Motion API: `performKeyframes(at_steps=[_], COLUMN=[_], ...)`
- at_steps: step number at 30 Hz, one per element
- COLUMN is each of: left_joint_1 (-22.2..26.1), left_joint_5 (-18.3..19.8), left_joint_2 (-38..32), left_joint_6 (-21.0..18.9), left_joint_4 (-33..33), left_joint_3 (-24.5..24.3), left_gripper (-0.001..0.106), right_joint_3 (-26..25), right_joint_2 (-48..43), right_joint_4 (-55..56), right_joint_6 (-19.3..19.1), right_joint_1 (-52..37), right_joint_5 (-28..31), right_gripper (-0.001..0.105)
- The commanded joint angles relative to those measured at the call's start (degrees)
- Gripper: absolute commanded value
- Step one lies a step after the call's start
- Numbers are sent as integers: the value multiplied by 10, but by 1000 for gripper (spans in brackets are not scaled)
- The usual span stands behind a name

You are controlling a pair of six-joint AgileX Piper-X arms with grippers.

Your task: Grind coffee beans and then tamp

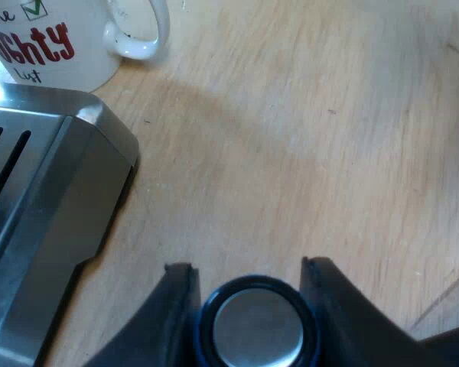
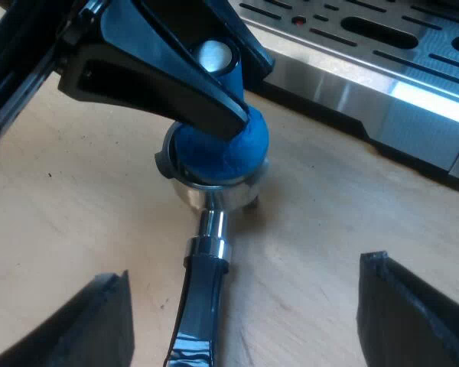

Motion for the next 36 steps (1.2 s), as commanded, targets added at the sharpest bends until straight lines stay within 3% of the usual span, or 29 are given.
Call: performKeyframes(at_steps=[1, 10, 25, 36], left_joint_1=[0, 0, 0, 0], left_joint_5=[-7, -16, -34, -15], left_joint_2=[2, 2, -26, -26], left_joint_6=[-1, -1, -1, -1], left_joint_4=[3, 36, 36, 34], left_joint_3=[-4, -4, -4, -4], left_gripper=[10, 10, 10, 10], right_joint_3=[0, 0, 0, 0], right_joint_2=[-4, -4, -4, -4], right_joint_4=[1, 1, 1, 1], right_joint_6=[-3, -3, -3, -3], right_joint_1=[-2, -2, -2, -2], right_joint_5=[4, 4, 4, 4], right_gripper=[63, 63, 63, 63])
